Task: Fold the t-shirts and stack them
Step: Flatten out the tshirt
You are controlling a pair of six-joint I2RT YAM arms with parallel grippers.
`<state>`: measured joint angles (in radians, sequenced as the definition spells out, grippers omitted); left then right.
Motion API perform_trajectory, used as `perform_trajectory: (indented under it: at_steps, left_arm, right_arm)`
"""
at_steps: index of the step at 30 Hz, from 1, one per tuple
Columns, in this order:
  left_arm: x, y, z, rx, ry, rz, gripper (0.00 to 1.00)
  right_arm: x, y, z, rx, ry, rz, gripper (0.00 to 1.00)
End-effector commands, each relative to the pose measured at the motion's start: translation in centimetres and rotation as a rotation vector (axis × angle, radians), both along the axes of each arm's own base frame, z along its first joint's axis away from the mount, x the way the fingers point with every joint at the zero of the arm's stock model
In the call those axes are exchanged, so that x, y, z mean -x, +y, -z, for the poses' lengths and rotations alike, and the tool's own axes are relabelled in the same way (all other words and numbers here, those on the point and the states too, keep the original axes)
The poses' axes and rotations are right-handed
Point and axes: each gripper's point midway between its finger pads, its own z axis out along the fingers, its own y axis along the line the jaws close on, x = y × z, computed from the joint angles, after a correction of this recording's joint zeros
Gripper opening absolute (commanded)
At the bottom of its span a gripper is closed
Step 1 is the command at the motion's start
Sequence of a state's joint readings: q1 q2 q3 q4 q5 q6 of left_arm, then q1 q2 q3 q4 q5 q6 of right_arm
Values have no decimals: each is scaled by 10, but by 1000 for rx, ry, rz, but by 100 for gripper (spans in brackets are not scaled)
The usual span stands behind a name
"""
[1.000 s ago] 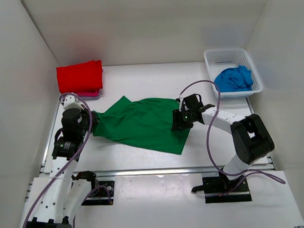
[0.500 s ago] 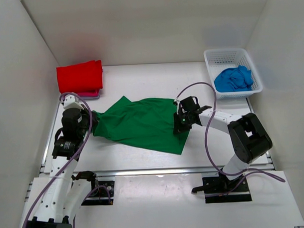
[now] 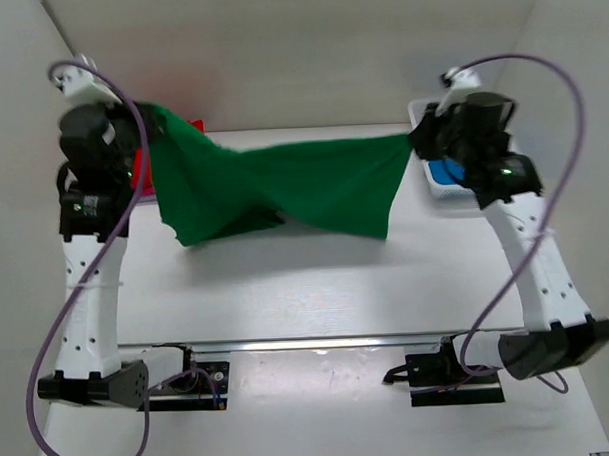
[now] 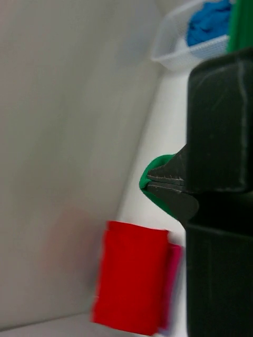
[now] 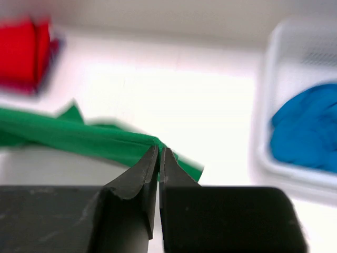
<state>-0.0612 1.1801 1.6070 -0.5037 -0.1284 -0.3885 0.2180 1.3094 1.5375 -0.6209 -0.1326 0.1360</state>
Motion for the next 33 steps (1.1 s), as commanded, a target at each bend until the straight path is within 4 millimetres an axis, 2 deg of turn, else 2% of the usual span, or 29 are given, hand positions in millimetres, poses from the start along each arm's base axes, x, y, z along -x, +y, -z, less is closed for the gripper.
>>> perform_trajectory:
  at_steps: [1,2,3,4,5,6,7,8,11,13,16,18,19,20,21,22,24,25,26,27,29,30,31,32,33]
  left_arm:
    - [0,10,-65,-27,-92,-31,0]
    - [3,7,-84,-33,-127,-25,0]
    - [6,10,-100,-45,-148,-38,0]
    - [9,15,-110,-50,-167,-63,0]
    - [13,11,-120,-71,-182,-63,0]
    - [23,14,-132,-81,-215,-96,0]
    - [26,14,-138,-77,-238,-98,0]
    - [30,14,-139,-72,-242,-96,0]
    - [44,10,-148,-66,-273,-68,0]
    - [45,5,-146,-60,-273,-43,0]
    - [41,-2,-139,-40,-253,-9,0]
    - [30,-7,-134,-22,-236,19,0]
    - [18,-10,-128,-12,-213,33,0]
    - [9,-15,-124,-10,-197,64,0]
    - [-12,-15,-115,15,-163,69,0]
    - [-44,-24,-87,39,-79,113,0]
    - [-79,-32,-73,81,-27,164,0]
    - [-92,-41,-60,99,14,203,0]
    - [-131,-42,-43,123,46,209,0]
    - [-145,-46,-36,132,54,225,0]
    - [-191,-47,-19,227,41,281,0]
    - [-199,-44,-14,259,40,324,0]
    - [-219,-33,-3,316,28,336,0]
    - [-231,-29,-3,344,-9,359,0]
    - [-236,-26,-6,372,-28,364,0]
  right_arm:
    - [17,-33,-62,16,-123,51,0]
    - [22,-37,-81,15,-167,62,0]
    - [23,-44,-90,19,-190,78,0]
    - [28,-52,-109,11,-237,101,1]
    - [32,-60,-123,2,-266,120,0]
    - [42,-57,-137,-10,-299,83,0]
    - [44,-62,-142,-30,-308,84,0]
    - [51,-57,-150,-27,-325,71,0]
    - [62,-44,-152,-13,-322,44,0]
    - [69,-42,-152,-25,-322,31,0]
    - [63,-37,-136,-37,-277,3,0]
    - [44,-32,-124,-33,-237,-26,0]
    - [39,-29,-122,-36,-222,-40,0]
    - [23,-28,-114,-23,-194,-48,0]
    - [3,-28,-107,-8,-175,-50,0]
    - [-9,-29,-98,-5,-147,-49,0]
    - [-57,-43,-81,10,-97,-20,0]
    - [-71,-45,-77,14,-88,-12,0]
    - [-110,-52,-56,20,-64,4,1]
    - [-121,-55,-59,9,-77,10,0]
    - [-167,-78,-43,-30,-82,45,0]
    - [-177,-81,-41,-39,-92,40,1]
    - [-193,-82,-42,-53,-122,38,0]
    - [-206,-90,-47,-68,-164,40,0]
    - [-212,-88,-53,-82,-196,37,0]
